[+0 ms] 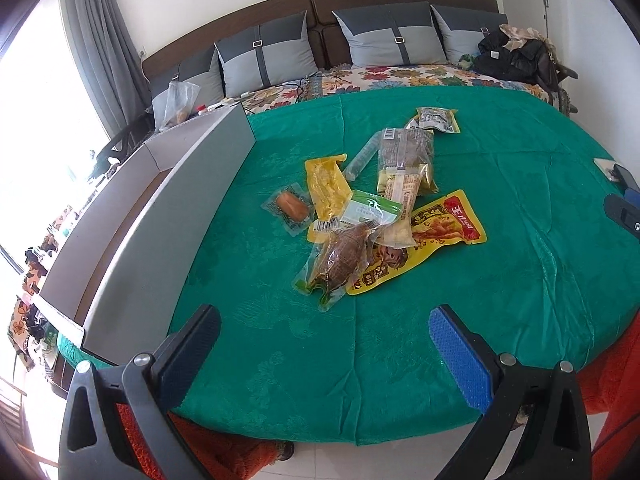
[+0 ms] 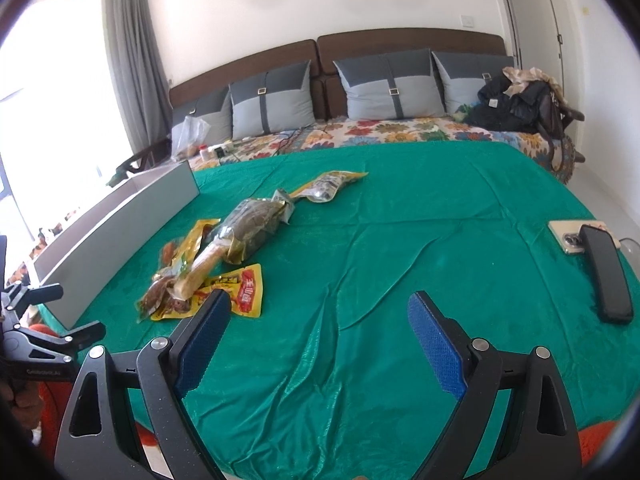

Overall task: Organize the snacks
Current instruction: 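Move both tools toward the pile of snack packets on the green cloth, then grasp the brown vacuum-packed meat package with the left tool, then grasp the yellow spicy-strip packet with the right tool while the left tool lifts the meat package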

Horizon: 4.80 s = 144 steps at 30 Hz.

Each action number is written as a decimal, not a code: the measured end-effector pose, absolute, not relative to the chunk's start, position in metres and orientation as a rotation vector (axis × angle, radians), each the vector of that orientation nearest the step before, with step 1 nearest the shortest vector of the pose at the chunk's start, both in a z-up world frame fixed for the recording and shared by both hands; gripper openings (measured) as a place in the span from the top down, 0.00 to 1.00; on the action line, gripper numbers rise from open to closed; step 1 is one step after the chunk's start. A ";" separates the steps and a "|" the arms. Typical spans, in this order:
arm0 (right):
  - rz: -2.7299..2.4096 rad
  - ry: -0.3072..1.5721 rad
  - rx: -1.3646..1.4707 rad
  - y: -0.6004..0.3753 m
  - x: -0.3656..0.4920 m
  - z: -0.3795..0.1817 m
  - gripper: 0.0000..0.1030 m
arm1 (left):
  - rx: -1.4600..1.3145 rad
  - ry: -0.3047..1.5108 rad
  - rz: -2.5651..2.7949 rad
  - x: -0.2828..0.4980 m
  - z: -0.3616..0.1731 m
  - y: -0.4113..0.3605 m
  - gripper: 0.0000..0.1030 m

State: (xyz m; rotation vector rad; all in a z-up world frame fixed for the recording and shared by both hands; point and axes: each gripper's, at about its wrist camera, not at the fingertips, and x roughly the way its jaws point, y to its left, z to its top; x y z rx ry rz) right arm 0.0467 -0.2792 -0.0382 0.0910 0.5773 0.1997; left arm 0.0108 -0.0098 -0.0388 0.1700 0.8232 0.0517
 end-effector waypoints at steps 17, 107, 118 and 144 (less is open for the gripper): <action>0.220 0.778 -0.144 -0.231 0.053 -0.084 0.11 | 0.047 0.967 0.033 0.035 -0.094 0.030 0.00; 0.253 0.921 -0.106 -0.218 0.085 -0.098 0.10 | -0.014 1.111 0.007 0.078 -0.122 0.093 0.19; 0.611 1.045 -0.523 -0.105 0.181 -0.086 0.12 | -0.026 1.093 0.021 0.076 -0.127 0.099 0.13; 0.435 1.450 -0.388 -0.181 0.165 -0.089 0.34 | -0.018 1.135 -0.077 0.074 -0.121 0.103 0.11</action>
